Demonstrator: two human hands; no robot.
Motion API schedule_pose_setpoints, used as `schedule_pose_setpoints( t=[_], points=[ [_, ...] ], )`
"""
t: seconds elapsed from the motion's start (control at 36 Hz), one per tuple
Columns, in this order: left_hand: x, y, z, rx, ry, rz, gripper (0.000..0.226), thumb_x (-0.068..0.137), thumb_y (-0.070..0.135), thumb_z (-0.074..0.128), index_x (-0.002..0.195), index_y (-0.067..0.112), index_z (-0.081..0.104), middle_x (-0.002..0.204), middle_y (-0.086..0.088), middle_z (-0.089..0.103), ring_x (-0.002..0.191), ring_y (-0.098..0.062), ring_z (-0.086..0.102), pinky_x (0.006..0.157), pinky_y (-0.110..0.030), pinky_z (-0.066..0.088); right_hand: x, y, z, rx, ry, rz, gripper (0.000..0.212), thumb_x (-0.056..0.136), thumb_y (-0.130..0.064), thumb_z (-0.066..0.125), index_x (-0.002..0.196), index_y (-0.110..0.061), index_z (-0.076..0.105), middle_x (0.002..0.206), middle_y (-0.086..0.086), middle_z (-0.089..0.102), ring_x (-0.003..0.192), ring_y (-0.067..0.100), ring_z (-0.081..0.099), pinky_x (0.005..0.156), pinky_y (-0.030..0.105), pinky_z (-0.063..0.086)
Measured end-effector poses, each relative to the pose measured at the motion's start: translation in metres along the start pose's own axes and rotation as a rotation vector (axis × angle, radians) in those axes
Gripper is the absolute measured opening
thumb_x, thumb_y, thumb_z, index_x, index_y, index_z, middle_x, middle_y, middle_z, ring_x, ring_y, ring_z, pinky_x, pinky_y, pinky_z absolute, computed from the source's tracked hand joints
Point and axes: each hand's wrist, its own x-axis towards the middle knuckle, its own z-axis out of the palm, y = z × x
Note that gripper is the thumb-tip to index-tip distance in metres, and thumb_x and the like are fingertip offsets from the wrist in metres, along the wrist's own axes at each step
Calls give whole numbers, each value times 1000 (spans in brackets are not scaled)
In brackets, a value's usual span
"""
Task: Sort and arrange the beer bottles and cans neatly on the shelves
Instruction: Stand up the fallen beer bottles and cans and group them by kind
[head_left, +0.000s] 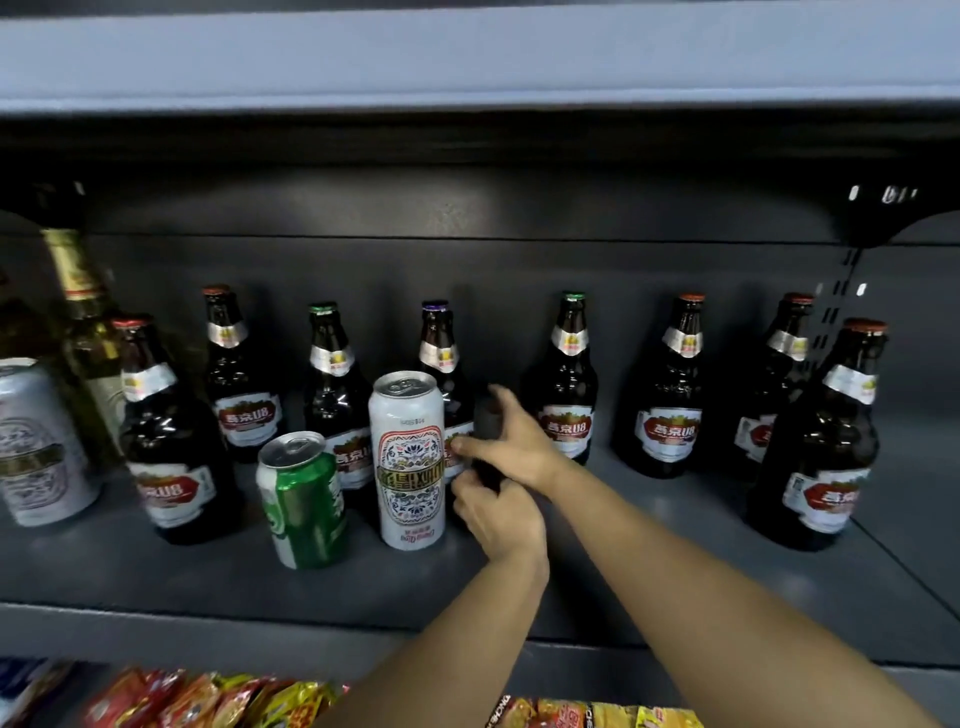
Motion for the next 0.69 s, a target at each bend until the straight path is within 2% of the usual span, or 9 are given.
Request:
schedule_pose_setpoints(
  t=[0.06,0.11,0.22,0.28,0.33,0.47,0.58,0.64,0.69],
  points=[
    [1,0,-4,10,-24,-17,52,90,3,51,141,9,42,139,-18,44,130,-36,42,109,-47,36,9,-5,13,110,-100,64,110,71,-24,84,154,-18,11,146,4,44,134,20,42,112,35,35],
    [1,-1,-6,-15,-41,-19,53,90,6,54,141,13,42,138,-18,46,129,-37,45,106,-50,39,18,-6,23,122,-109,86,117,60,-27,85,152,-21,12,142,4,50,130,22,47,110,41,40],
    [2,-3,-10,-22,-57,-37,54,88,7,56,140,15,44,138,-15,47,125,-34,49,104,-51,42,22,-3,25,135,-79,112,88,55,-25,84,132,-21,42,122,4,63,114,24,60,98,46,50],
    [3,-3,-12,-34,-58,-45,54,87,7,58,138,18,44,139,-15,46,123,-34,50,103,-51,44,18,-5,23,104,-49,104,77,53,-30,83,121,-23,47,114,2,66,107,22,63,95,46,52],
    [2,-1,-11,-51,-42,-69,53,87,4,58,137,16,45,137,-15,47,119,-34,53,100,-49,47,11,-7,20,75,-11,96,69,61,-24,83,119,-23,47,113,0,66,106,21,62,95,43,51],
    [-12,0,-7,6,-48,-93,45,86,3,57,130,9,49,128,-16,52,108,-31,57,94,-44,50,-11,-3,4,27,96,80,71,67,-18,83,126,-20,46,115,0,64,107,19,59,94,35,48],
    [-29,-1,-5,86,-81,-25,37,82,4,67,111,11,44,118,-9,44,100,-25,51,88,-36,45,-35,7,-23,52,118,121,82,66,-20,83,136,-22,41,121,-1,61,113,18,56,99,37,46],
    [-34,1,-4,118,-83,64,43,78,4,71,108,14,42,113,-7,42,102,-29,52,87,-36,45,-49,13,-38,67,137,149,85,57,-29,84,132,-28,44,117,-5,63,110,17,59,98,39,48],
    [-37,4,-1,211,-109,167,54,74,5,74,117,13,43,115,-7,42,110,-32,50,93,-40,45,-60,24,-53,100,185,176,80,43,-35,81,118,-33,51,106,-6,67,101,18,64,92,43,53]
  ],
)
